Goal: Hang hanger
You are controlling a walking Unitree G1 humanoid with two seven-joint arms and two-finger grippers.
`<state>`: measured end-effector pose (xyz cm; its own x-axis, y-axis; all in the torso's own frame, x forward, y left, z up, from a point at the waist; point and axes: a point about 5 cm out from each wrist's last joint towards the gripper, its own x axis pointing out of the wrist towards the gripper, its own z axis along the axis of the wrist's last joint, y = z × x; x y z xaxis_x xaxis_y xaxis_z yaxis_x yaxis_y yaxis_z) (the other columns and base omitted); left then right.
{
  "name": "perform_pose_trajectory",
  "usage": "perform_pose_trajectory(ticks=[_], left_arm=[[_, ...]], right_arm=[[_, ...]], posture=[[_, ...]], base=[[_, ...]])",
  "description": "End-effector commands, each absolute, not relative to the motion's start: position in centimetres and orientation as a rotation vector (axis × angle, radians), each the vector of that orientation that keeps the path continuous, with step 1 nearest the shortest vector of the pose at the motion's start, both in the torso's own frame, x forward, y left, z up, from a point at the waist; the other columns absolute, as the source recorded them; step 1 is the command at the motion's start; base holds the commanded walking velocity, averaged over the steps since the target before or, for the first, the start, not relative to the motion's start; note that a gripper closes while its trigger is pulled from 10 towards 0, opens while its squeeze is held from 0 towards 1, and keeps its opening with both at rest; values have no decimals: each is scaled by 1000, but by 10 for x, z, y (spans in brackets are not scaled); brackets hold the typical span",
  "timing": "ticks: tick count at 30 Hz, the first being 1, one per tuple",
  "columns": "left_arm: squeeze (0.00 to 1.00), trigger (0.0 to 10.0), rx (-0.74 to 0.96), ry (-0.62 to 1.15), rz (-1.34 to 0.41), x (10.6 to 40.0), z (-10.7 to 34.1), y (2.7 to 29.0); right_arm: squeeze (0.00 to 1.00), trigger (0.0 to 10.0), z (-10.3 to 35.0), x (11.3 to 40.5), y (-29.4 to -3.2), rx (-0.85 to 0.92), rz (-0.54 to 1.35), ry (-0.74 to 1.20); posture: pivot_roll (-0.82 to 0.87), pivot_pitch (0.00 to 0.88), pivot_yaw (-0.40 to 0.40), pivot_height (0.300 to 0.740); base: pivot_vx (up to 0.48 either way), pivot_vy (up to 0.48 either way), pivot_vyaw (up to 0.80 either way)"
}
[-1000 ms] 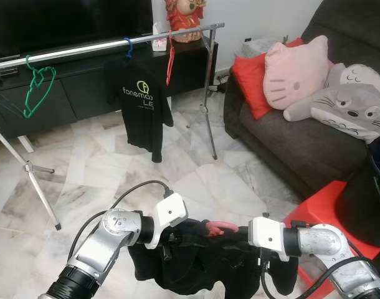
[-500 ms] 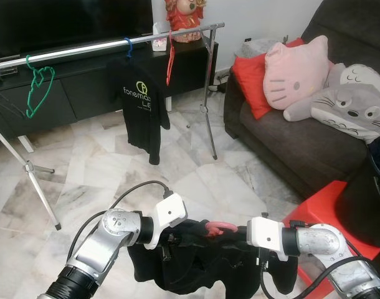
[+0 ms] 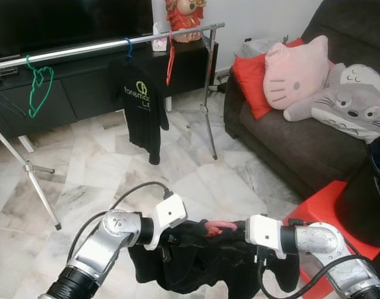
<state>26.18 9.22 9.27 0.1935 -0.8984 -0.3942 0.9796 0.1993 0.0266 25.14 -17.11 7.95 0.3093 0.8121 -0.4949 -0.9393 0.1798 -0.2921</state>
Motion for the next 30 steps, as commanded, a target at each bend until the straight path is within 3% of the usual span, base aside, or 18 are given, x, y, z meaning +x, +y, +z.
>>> perform_pose_trajectory(ticks=[1,23,27,30], left_arm=[[0,0,297,293,-1371,260,96,87],[0,0,332,332,-1280,260,79,96],[0,0,330,331,-1279,259,78,97],[0,0,343,324,-1269,259,78,99]], right_arm=[[1000,10000,83,254,-169,-617,1264,241],[1000,10000,79,252,-182,-690,1250,297],[1000,10000,78,256,-186,-718,1210,294],[1000,10000,77,269,-194,-792,1080,292]], posture=[[-130,0,-23,740],[-138,0,-32,740],[-137,0,-33,740],[-138,0,-32,740]], base=[[0,0,0],[0,0,0],[0,0,0],[0,0,0]])
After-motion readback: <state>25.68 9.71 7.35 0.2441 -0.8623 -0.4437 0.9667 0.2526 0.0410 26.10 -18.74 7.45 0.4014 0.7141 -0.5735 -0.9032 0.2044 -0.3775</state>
